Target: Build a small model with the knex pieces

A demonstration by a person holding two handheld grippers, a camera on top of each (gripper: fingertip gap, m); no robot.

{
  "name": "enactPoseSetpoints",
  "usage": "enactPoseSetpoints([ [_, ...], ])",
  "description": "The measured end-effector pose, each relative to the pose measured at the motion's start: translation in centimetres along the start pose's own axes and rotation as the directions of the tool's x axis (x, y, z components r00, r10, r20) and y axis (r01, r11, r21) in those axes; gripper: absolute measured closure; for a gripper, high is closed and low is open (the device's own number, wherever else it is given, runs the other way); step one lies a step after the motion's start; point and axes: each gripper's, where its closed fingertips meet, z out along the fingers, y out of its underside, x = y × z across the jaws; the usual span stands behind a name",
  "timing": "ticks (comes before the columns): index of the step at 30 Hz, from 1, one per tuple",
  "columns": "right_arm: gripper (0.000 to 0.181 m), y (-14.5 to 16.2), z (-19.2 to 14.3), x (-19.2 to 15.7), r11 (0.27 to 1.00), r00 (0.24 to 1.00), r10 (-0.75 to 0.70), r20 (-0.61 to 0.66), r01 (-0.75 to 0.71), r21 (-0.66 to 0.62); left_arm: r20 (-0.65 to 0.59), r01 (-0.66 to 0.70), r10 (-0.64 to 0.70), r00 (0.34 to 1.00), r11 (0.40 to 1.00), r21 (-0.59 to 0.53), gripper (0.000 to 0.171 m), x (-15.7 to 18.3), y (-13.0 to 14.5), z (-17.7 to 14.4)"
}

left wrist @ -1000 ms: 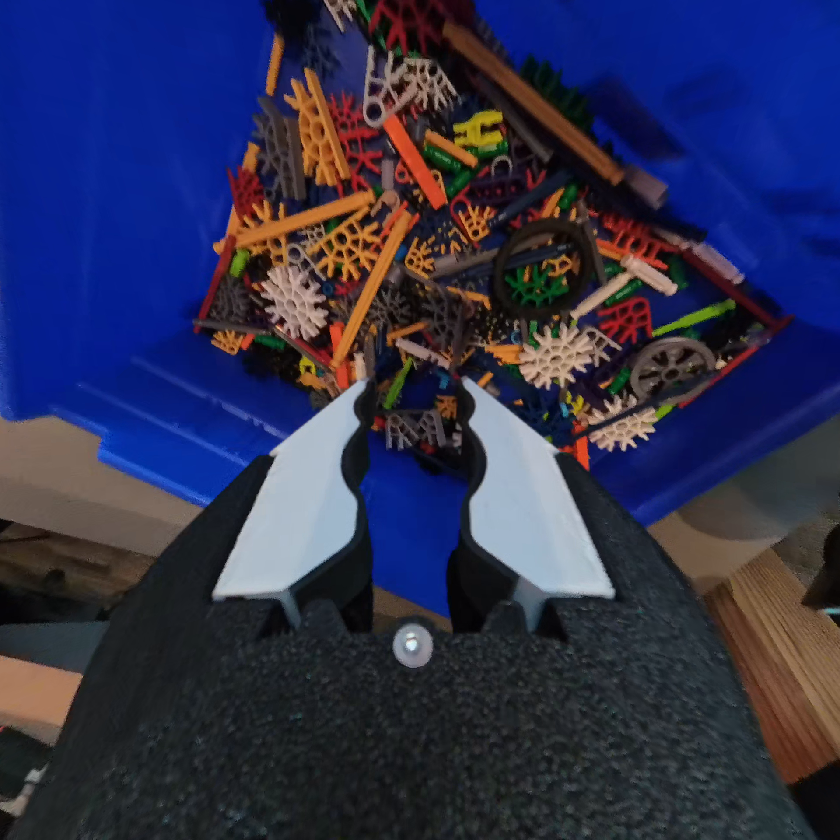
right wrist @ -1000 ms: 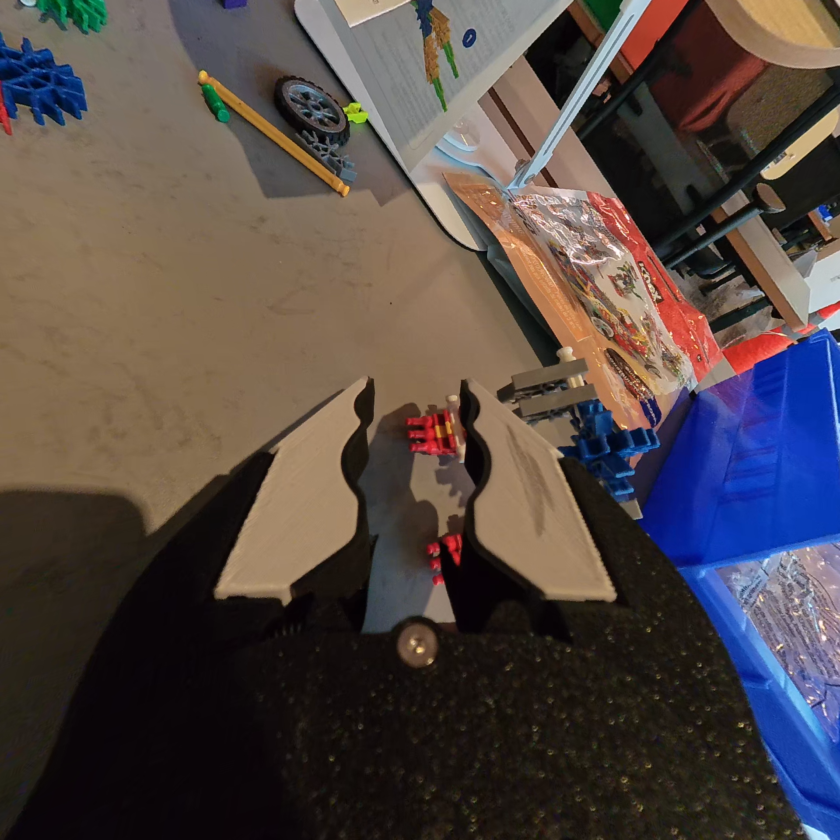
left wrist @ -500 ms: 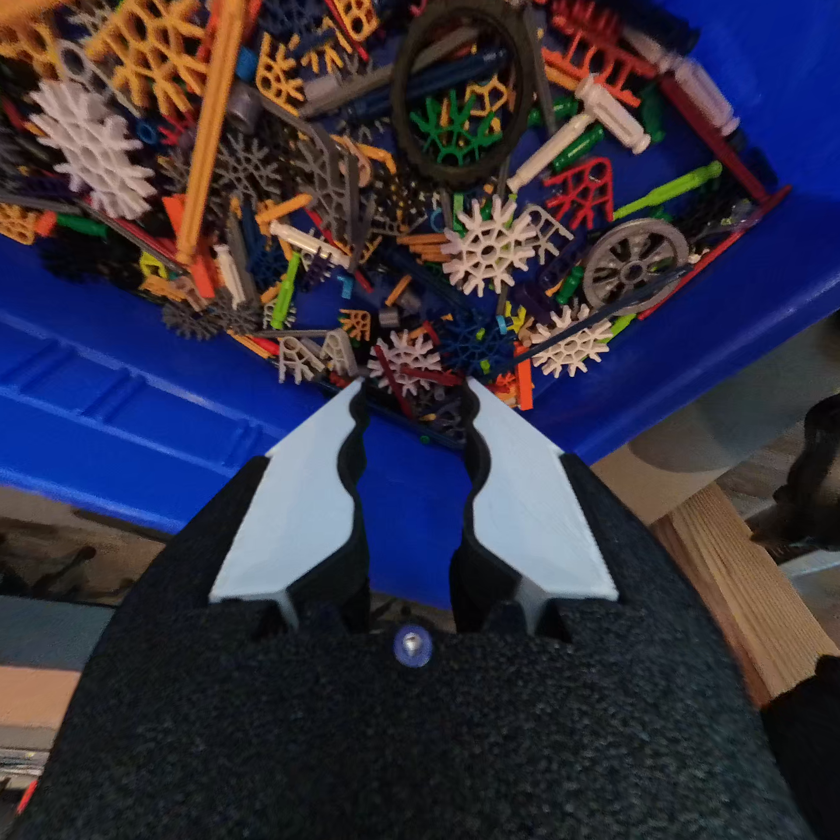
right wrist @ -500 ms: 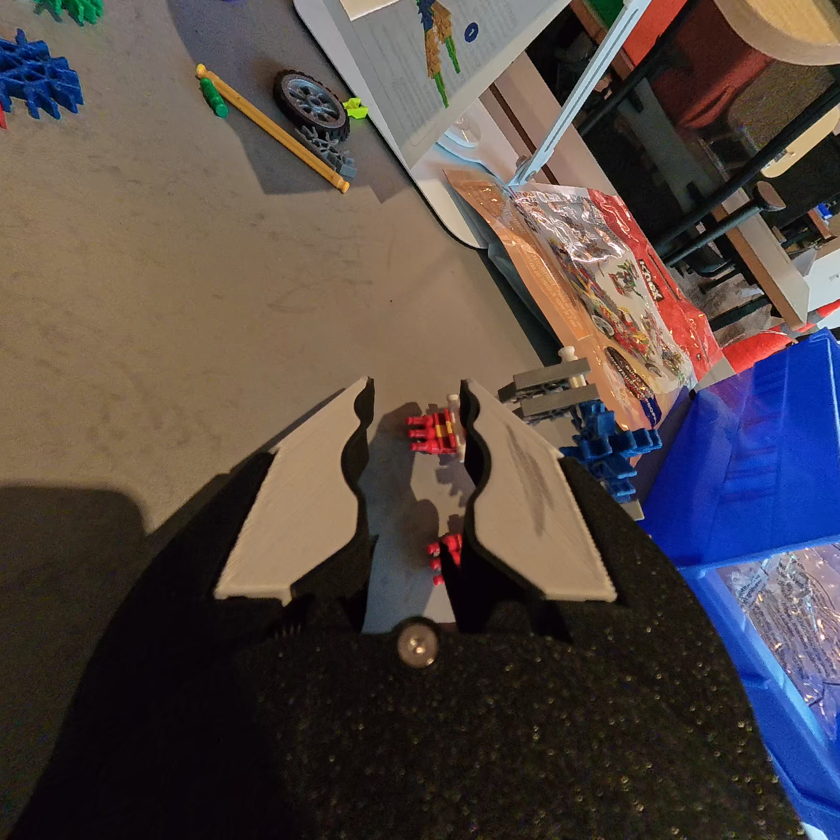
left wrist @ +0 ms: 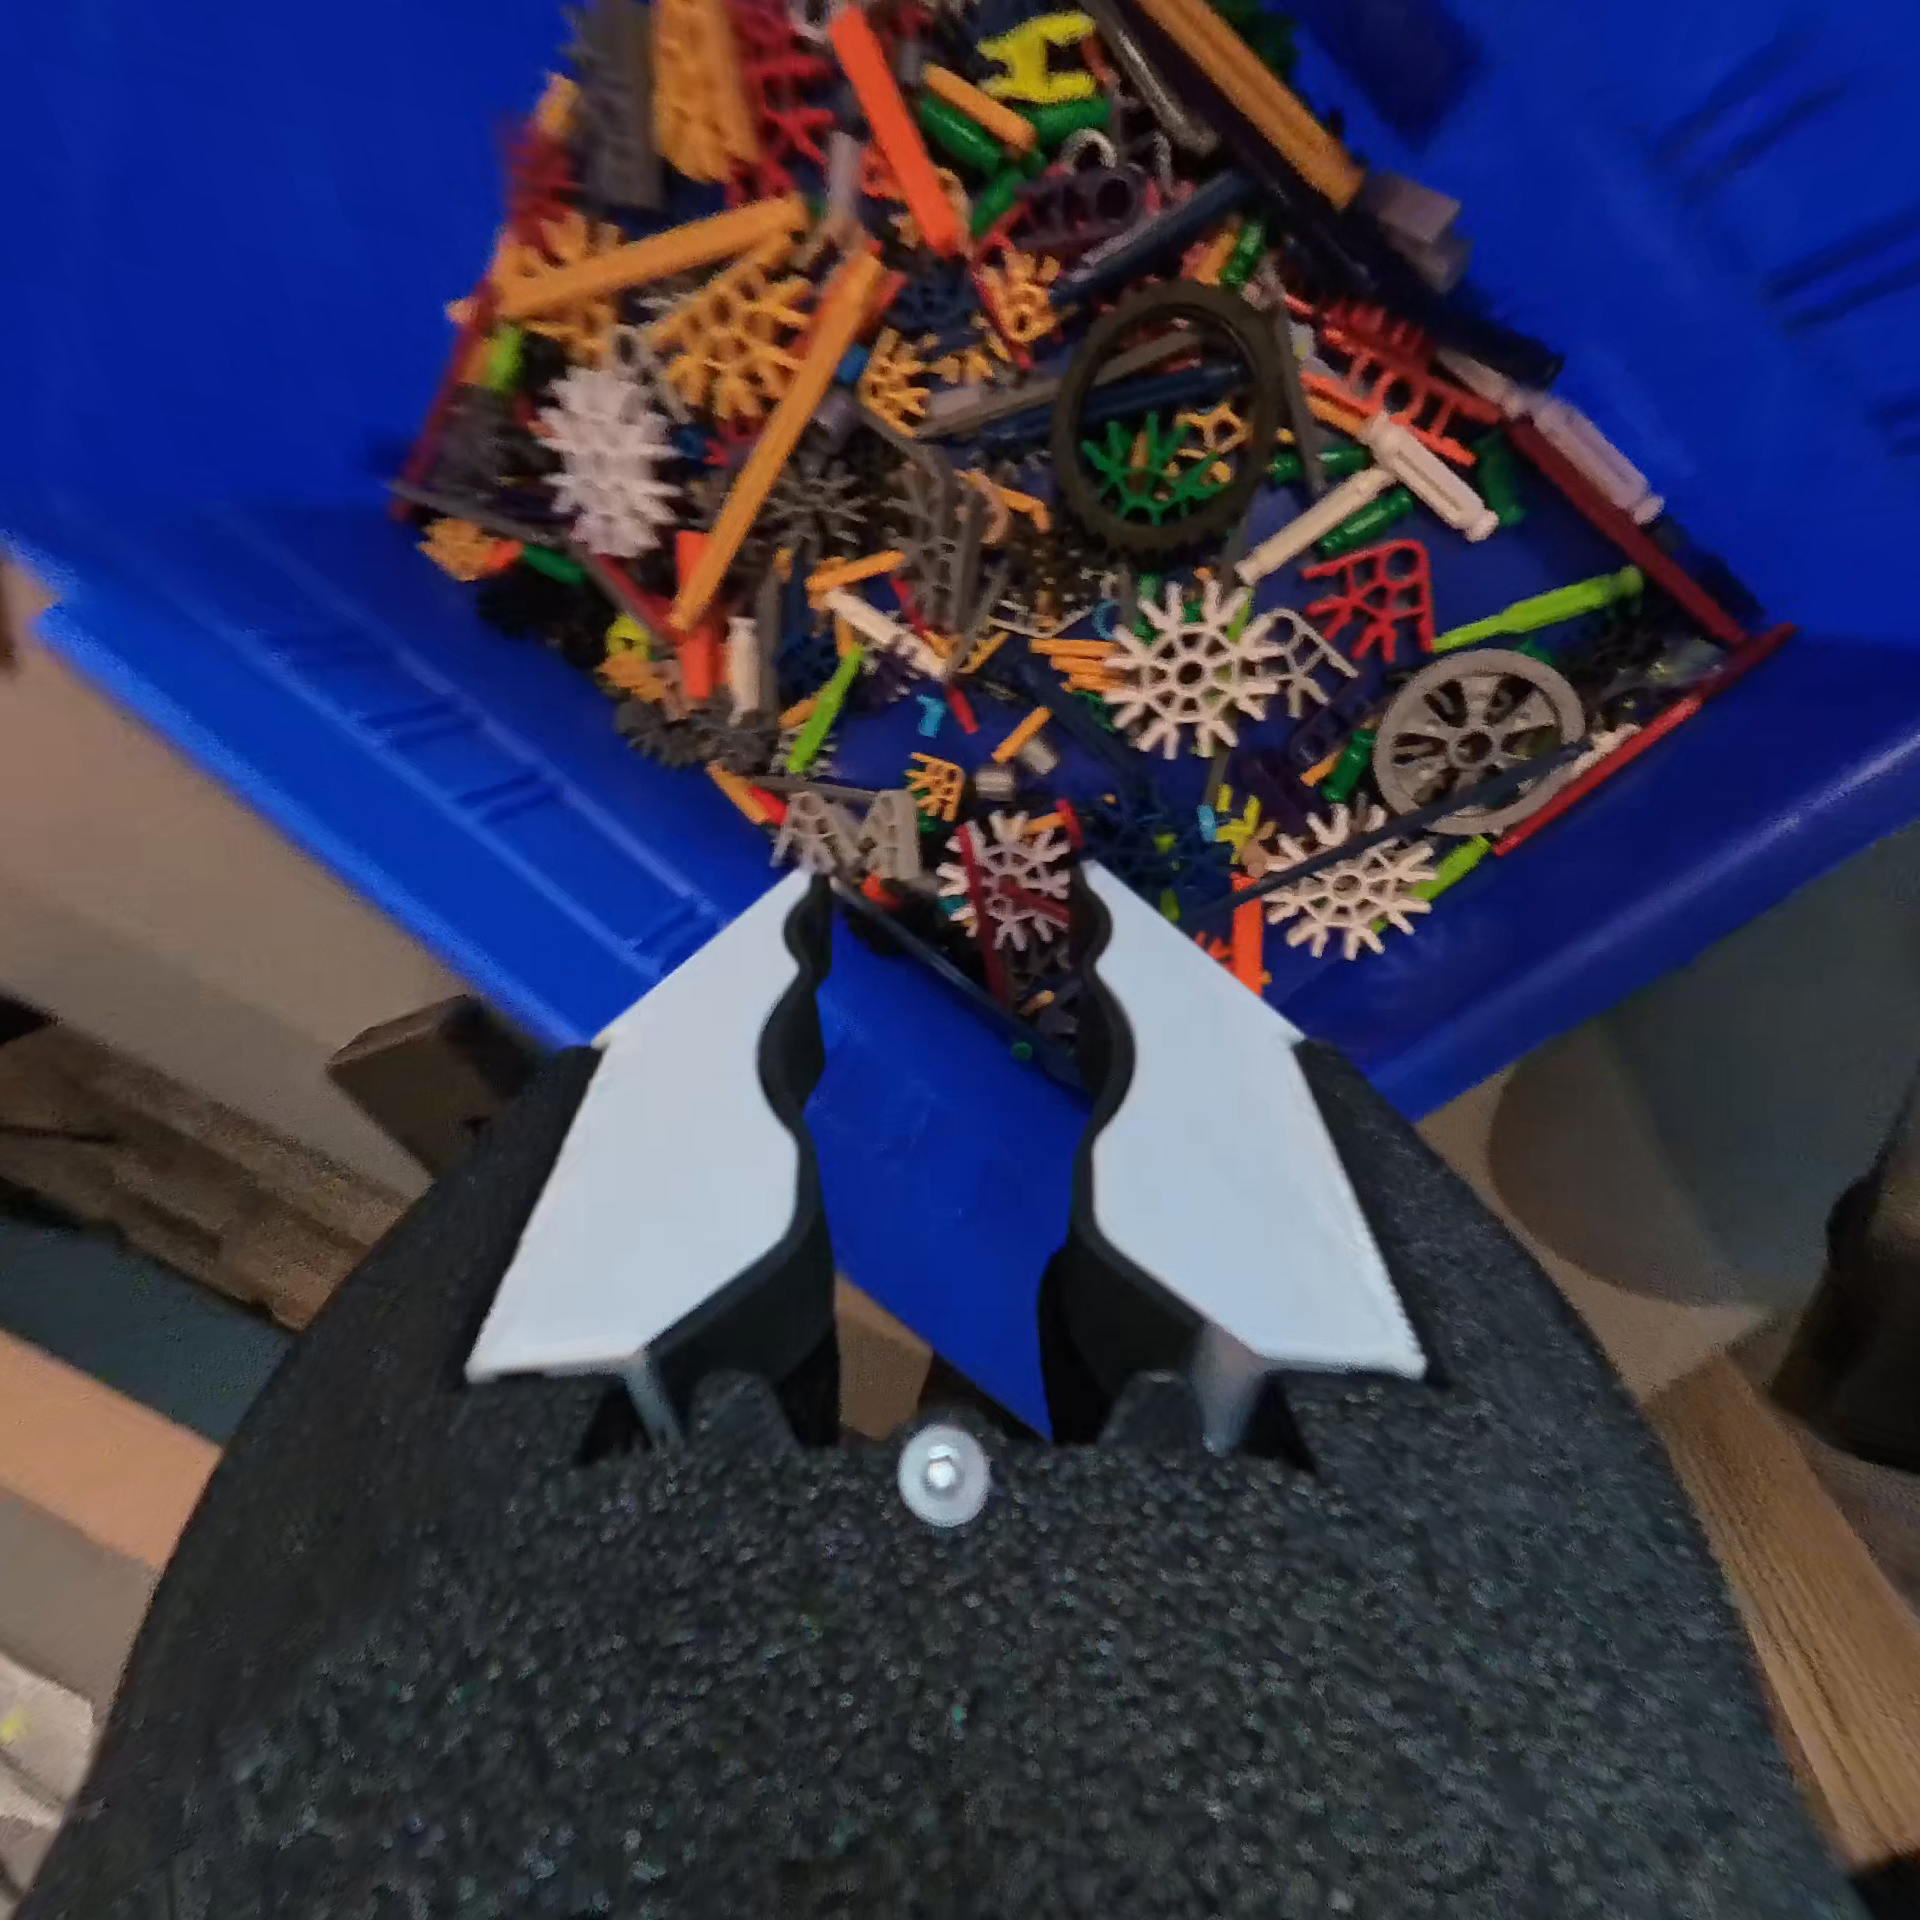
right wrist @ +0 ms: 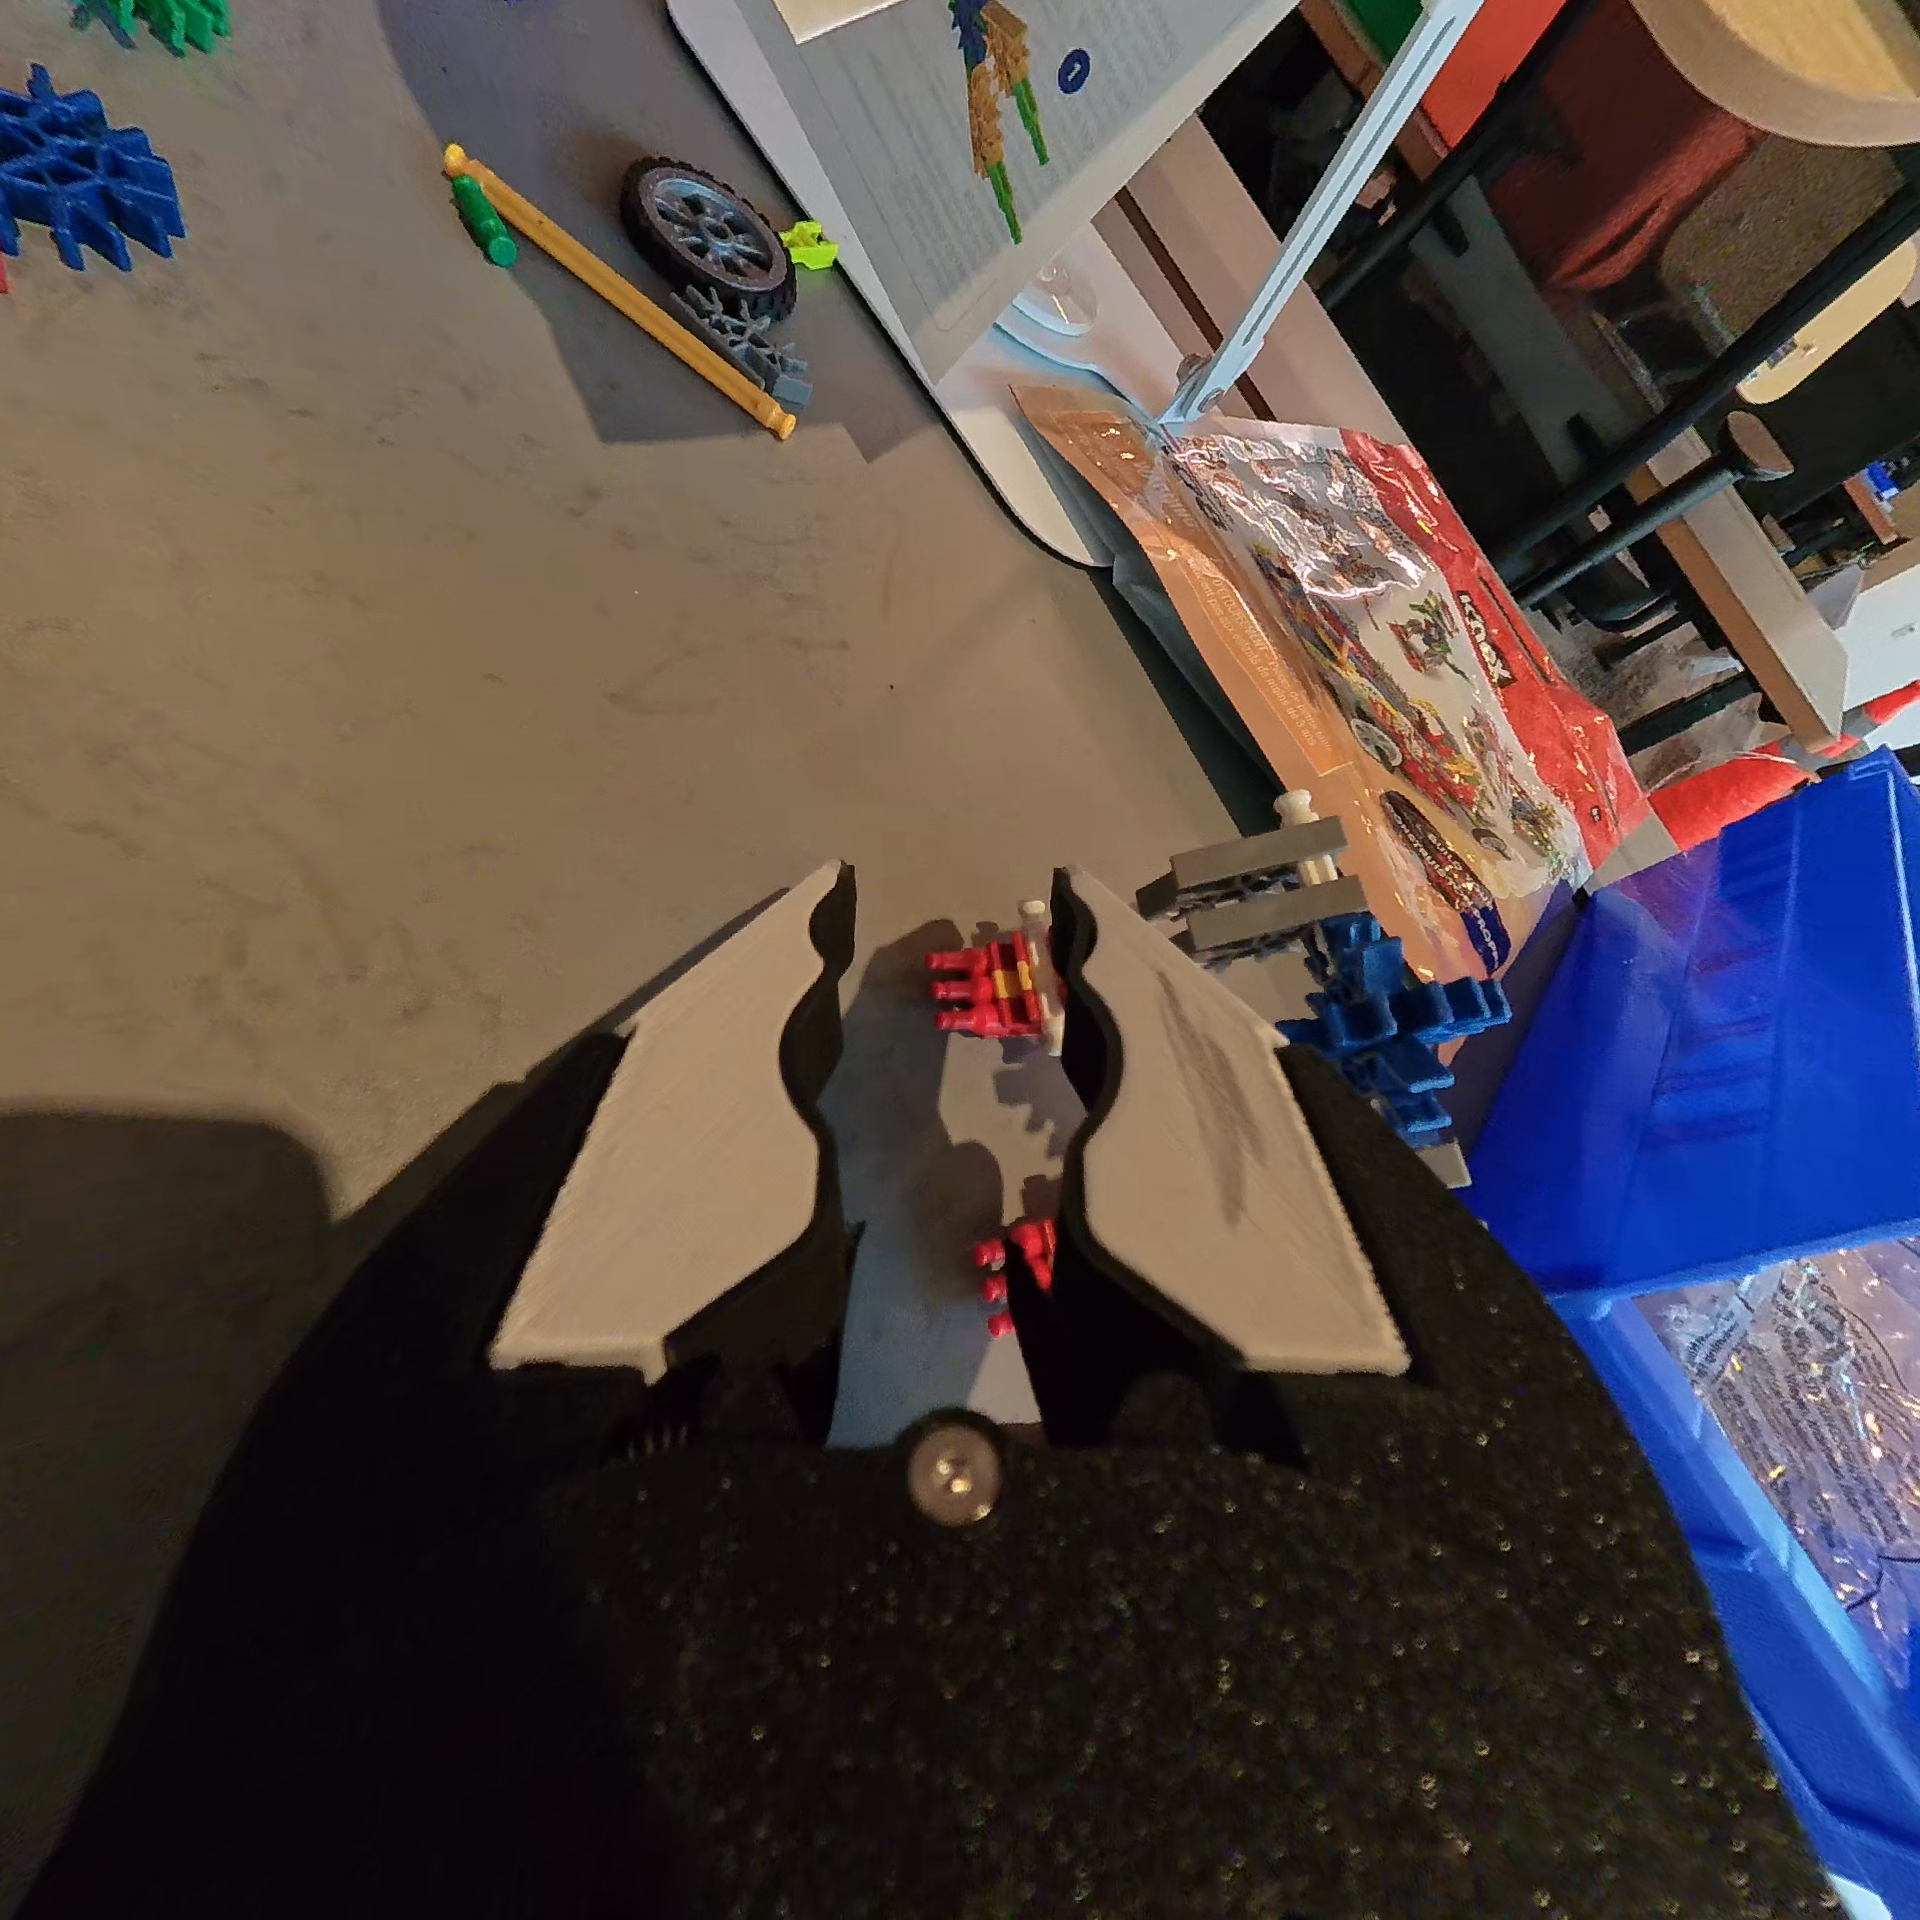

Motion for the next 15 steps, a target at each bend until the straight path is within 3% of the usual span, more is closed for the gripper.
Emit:
enactPoseSetpoints([
  [3, 0.144, 0.0, 0.0, 0.0, 1.000, 1.000, 0.001, 0.000, -0.001, -0.003, 0.038, 0.068, -0.074, 0.997, 0.988, 0.138, 0.125, -0.5, -0.7, -1.9],
  [6, 0.144, 0.1, 0.1, 0.0, 1.000, 1.000, 0.001, 0.000, -0.001, -0.008, 0.038, 0.053, -0.065, 0.997, 0.967, 0.250, 0.129, 0.0, -2.1, -2.6],
  [15, 0.144, 0.1, 0.1, 0.0, 1.000, 1.000, -0.005, -0.008, 0.005, -0.010, -0.127, -0.030, 0.048, 0.991, 0.990, 0.140, 0.132, 4.6, -4.8, 5.2],
])
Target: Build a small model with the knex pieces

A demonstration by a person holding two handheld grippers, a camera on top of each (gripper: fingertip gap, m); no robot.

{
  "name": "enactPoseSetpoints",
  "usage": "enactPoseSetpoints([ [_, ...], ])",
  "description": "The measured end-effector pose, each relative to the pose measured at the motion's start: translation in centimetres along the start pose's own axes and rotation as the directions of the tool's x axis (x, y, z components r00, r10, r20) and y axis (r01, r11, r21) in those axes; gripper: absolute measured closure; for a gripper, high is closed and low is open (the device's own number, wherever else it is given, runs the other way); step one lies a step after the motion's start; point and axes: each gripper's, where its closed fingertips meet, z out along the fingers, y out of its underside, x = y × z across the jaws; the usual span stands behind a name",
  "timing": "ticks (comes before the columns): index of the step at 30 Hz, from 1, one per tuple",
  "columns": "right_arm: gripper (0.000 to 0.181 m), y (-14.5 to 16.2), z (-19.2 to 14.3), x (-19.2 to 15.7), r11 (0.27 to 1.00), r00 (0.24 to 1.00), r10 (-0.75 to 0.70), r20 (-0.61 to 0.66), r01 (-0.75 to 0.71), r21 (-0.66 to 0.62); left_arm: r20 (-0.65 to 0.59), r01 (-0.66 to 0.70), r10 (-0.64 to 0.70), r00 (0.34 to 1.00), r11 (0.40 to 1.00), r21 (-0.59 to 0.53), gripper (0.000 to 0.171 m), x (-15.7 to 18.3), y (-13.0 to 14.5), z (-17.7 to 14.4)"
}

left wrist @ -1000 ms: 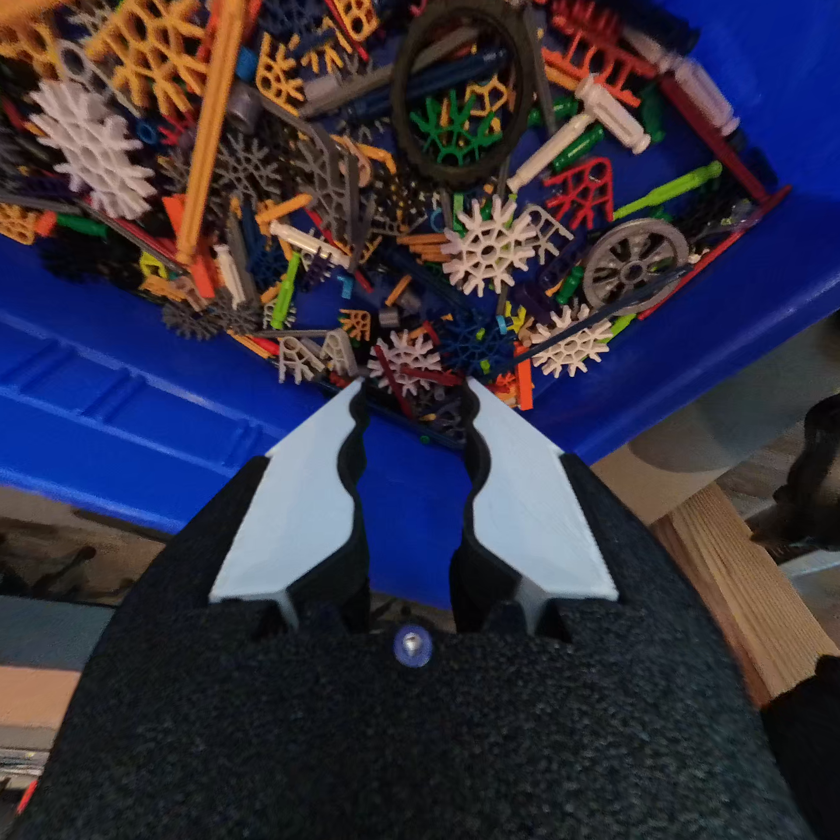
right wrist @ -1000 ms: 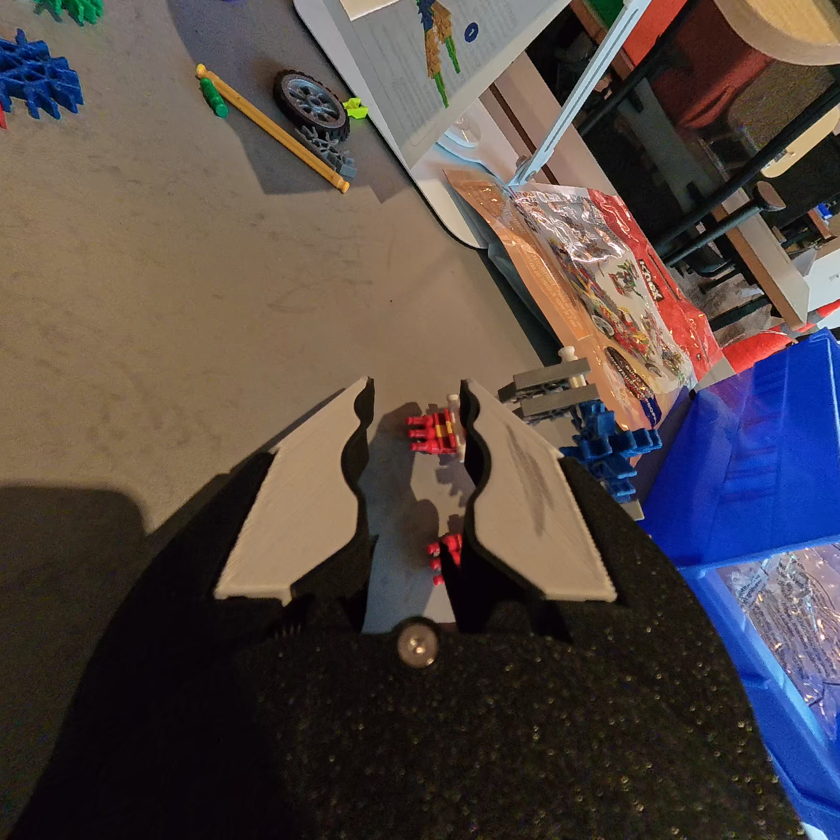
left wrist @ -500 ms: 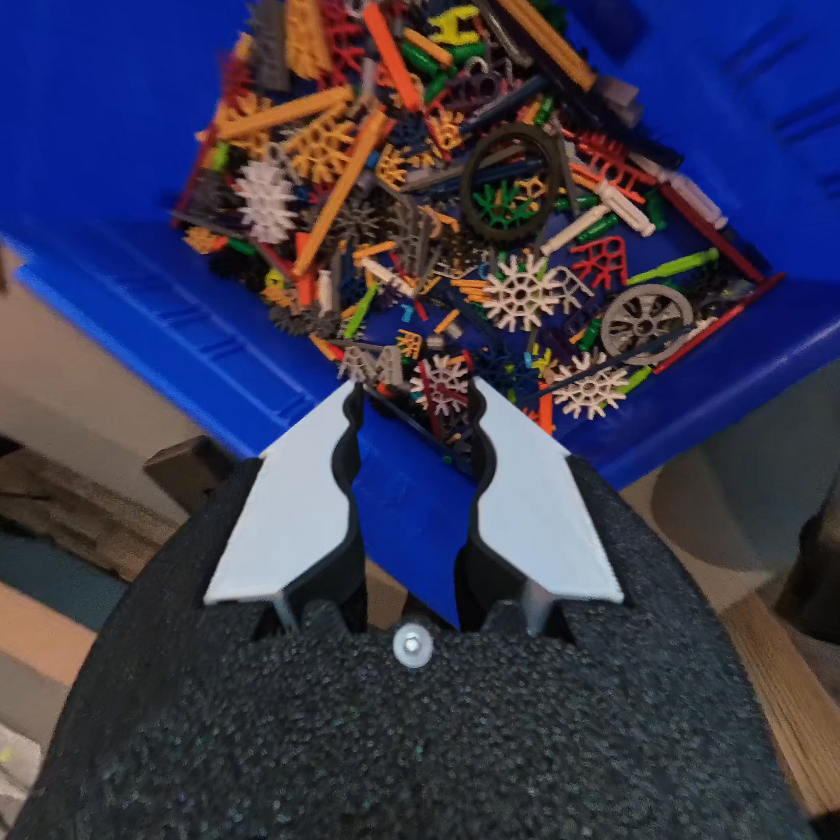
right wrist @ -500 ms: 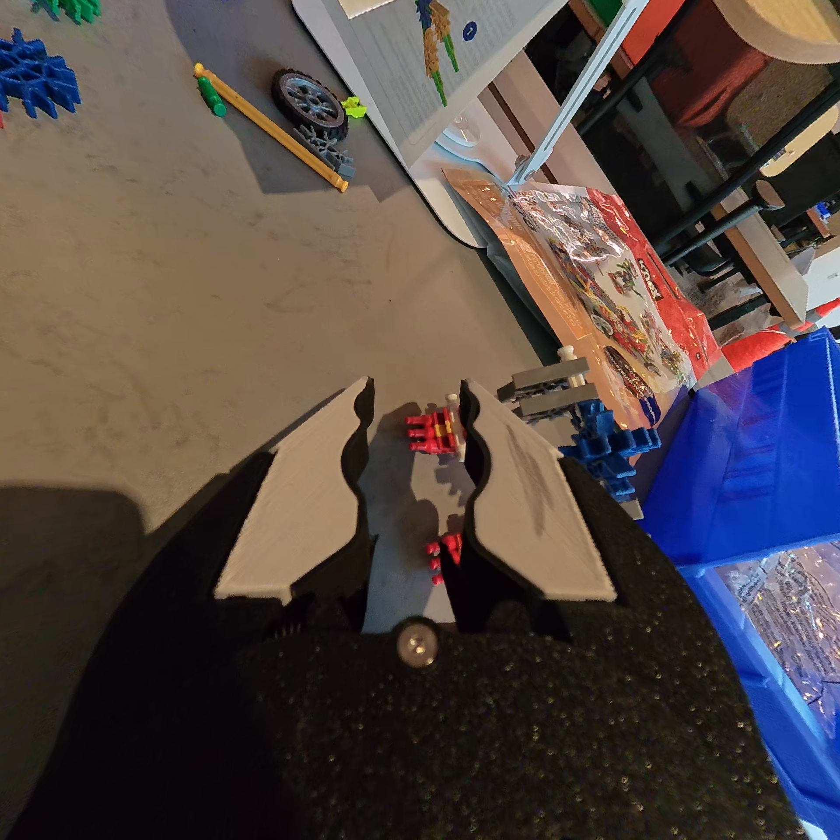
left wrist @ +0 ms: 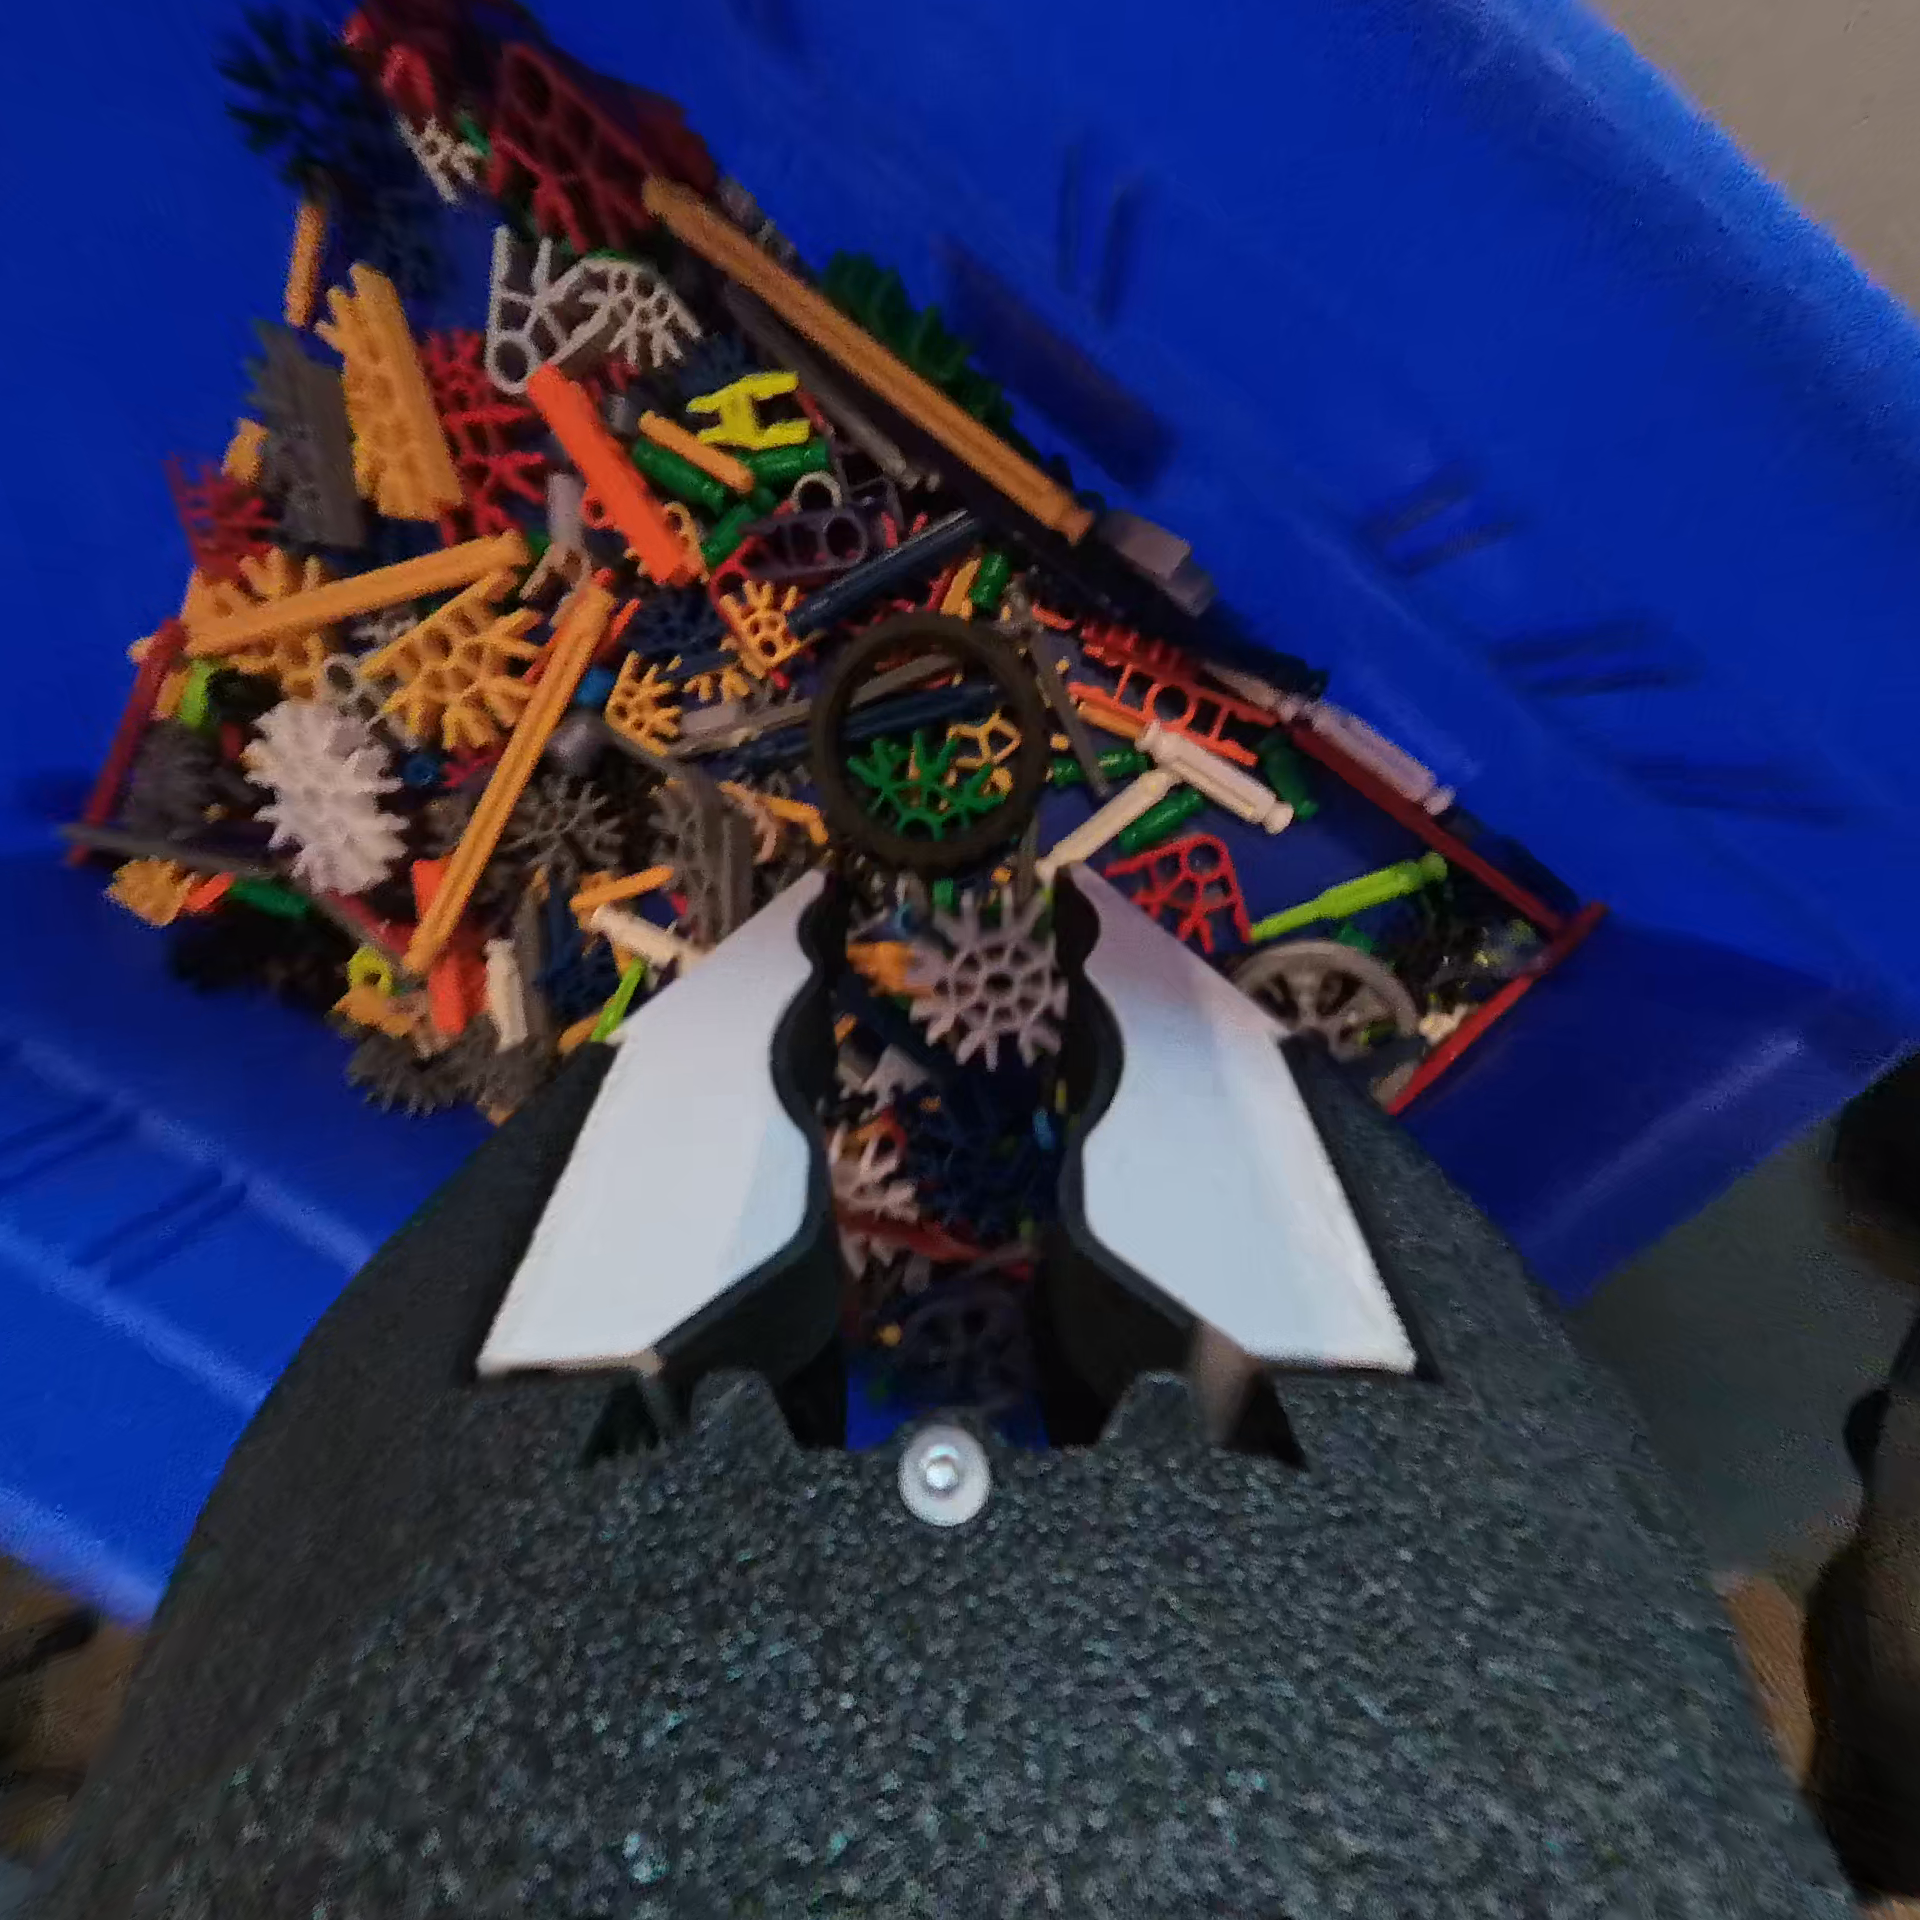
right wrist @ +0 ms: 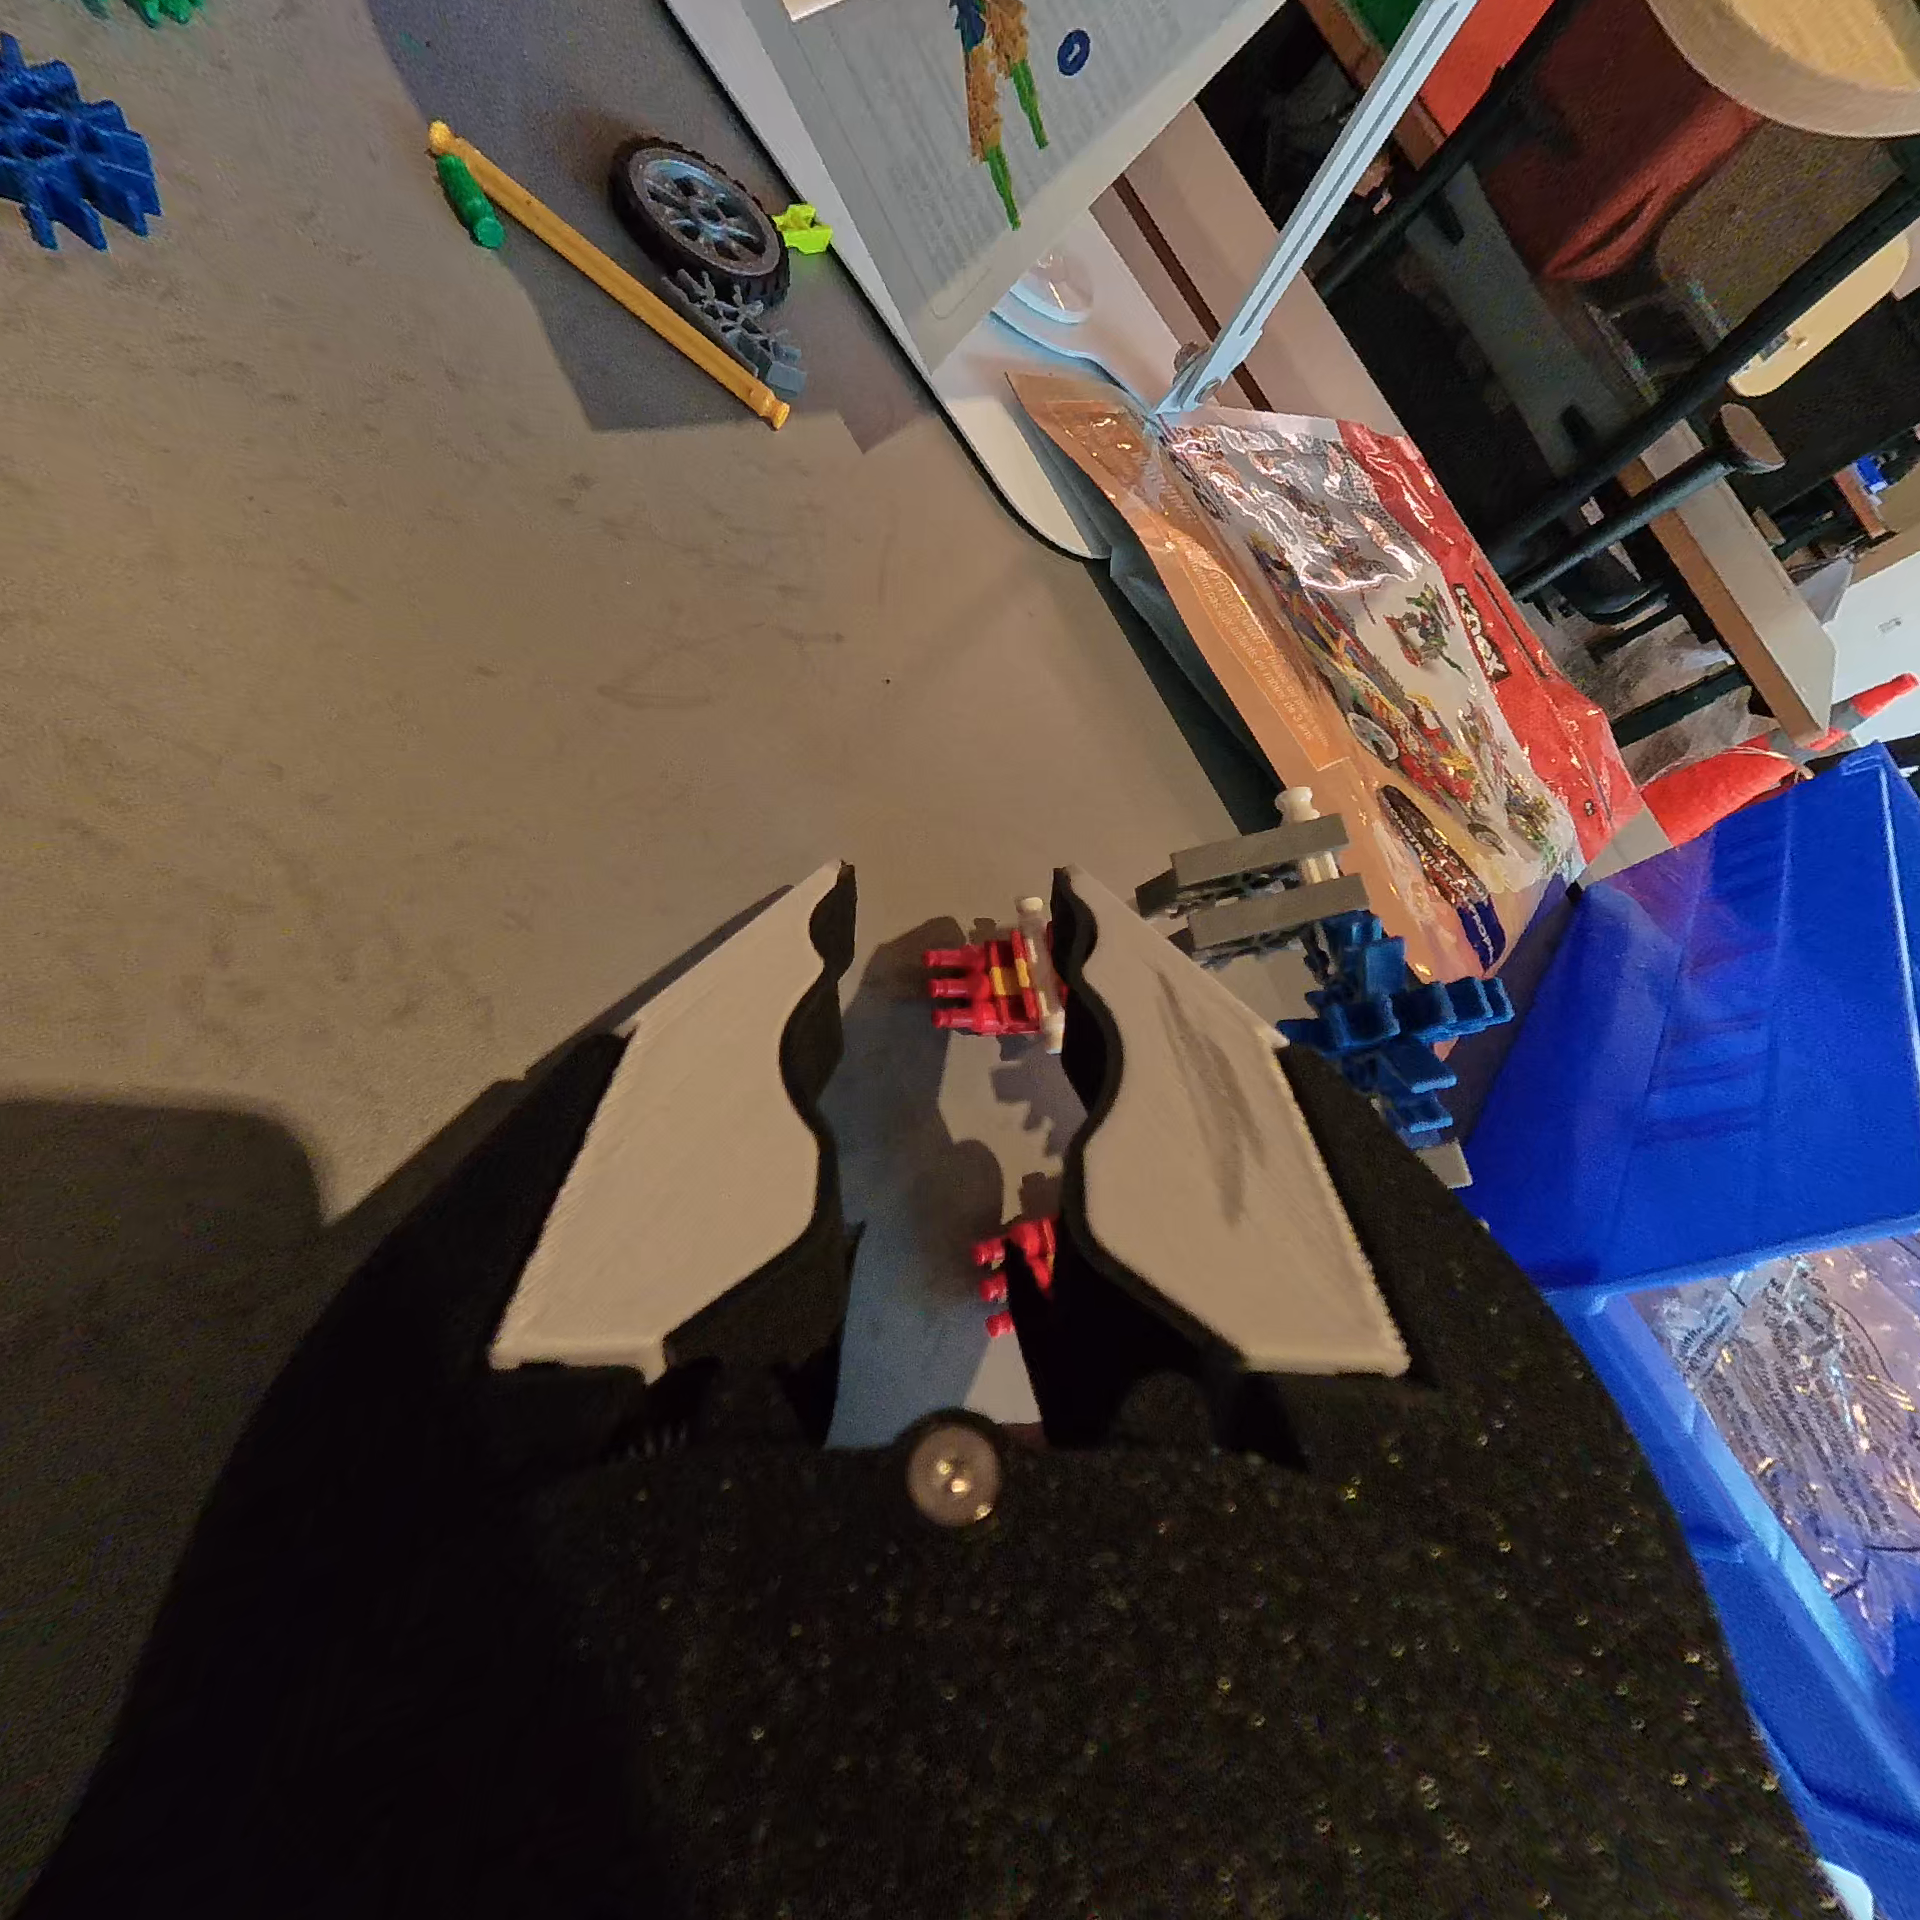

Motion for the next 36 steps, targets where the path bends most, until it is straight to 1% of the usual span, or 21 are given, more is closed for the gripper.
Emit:
enactPoseSetpoints([
  [2, 0.144, 0.0, 0.0, 0.0, 1.000, 1.000, 0.001, 0.002, -0.001, 0.001, -0.021, -0.001, 0.002, 1.000, 1.000, 0.017, 0.125, 0.4, -0.6, 0.9],
  [5, 0.144, 0.0, -0.1, 0.0, 1.000, 1.000, 0.002, 0.004, -0.002, 0.004, 0.006, -0.009, 0.009, 1.000, 0.999, 0.054, 0.131, -0.1, -1.5, 0.9],
  [8, 0.144, -0.1, -0.1, -0.1, 1.000, 1.000, 0.002, 0.006, -0.002, 0.008, 0.030, -0.021, 0.019, 0.999, 0.998, 0.053, 0.131, -0.5, -1.7, 1.1],
  [10, 0.144, -0.1, -0.1, 0.0, 1.000, 1.000, 0.004, 0.006, -0.004, 0.012, 0.024, -0.015, 0.013, 1.000, 0.998, 0.057, 0.131, -0.6, -1.9, 0.9],
  [14, 0.144, -0.2, -0.2, -0.1, 1.000, 1.000, 0.003, 0.008, -0.004, 0.014, 0.037, -0.007, 0.004, 0.999, 0.997, 0.076, 0.132, -1.2, -2.2, 0.0],
  [16, 0.144, -0.2, -0.2, -0.1, 1.000, 1.000, 0.004, 0.009, -0.004, 0.014, 0.107, 0.022, -0.033, 0.994, 0.994, 0.103, 0.131, -3.1, -2.4, -0.9],
  [17, 0.144, -0.2, -0.2, -0.1, 1.000, 1.000, 0.003, 0.009, -0.003, 0.014, 0.165, 0.069, -0.090, 0.982, 0.989, 0.132, 0.131, -4.8, -2.5, -1.5],
  [19, 0.144, -0.2, -0.2, -0.1, 1.000, 1.000, 0.002, 0.009, -0.002, 0.015, 0.206, 0.159, -0.193, 0.959, 0.972, 0.171, 0.108, -7.0, -2.2, -2.4],
  [20, 0.144, -0.2, -0.2, -0.1, 1.000, 1.000, 0.002, 0.009, -0.002, 0.016, 0.229, 0.165, -0.202, 0.952, 0.972, 0.170, 0.110, -7.5, -1.8, -2.6],
  [21, 0.144, -0.2, -0.2, -0.1, 1.000, 1.000, 0.003, 0.009, -0.003, 0.017, 0.243, 0.139, -0.177, 0.954, 0.976, 0.167, 0.114, -7.4, -1.7, -2.8],
  [23, 0.144, -0.2, -0.2, -0.1, 1.000, 1.000, 0.004, 0.010, -0.004, 0.018, 0.160, 0.093, -0.115, 0.980, 0.986, 0.138, 0.127, -5.0, -1.6, -2.2],
  [24, 0.144, -0.2, -0.2, -0.1, 1.000, 1.000, 0.004, 0.011, -0.004, 0.017, 0.126, 0.066, -0.082, 0.989, 0.991, 0.120, 0.129, -3.9, -1.6, -1.7],
  [26, 0.144, -0.2, -0.2, -0.1, 1.000, 1.000, 0.003, 0.013, -0.003, 0.015, 0.070, 0.057, -0.063, 0.996, 0.995, 0.087, 0.129, -2.5, -1.2, -0.5],
  [28, 0.144, -0.2, -0.2, -0.1, 1.000, 1.000, 0.002, 0.013, -0.002, 0.017, -0.014, 0.054, -0.053, 0.998, 0.997, 0.063, 0.127, -1.1, -0.8, 0.4],
  [31, 0.144, -0.2, -0.2, -0.1, 1.000, 1.000, 0.002, 0.012, -0.003, 0.019, -0.091, 0.077, -0.072, 0.993, 0.995, 0.058, 0.123, -0.3, -0.6, 0.9],
  [33, 0.144, -0.2, -0.2, -0.1, 1.000, 1.000, 0.003, 0.012, -0.004, 0.020, -0.124, 0.095, -0.088, 0.988, 0.994, 0.050, 0.128, 0.0, -0.5, 1.1],
  [36, 0.144, -0.2, -0.2, -0.1, 1.000, 1.000, 0.003, 0.013, -0.003, 0.020, -0.113, 0.095, -0.088, 0.990, 0.994, 0.060, 0.137, -0.3, -0.7, 1.3],
])
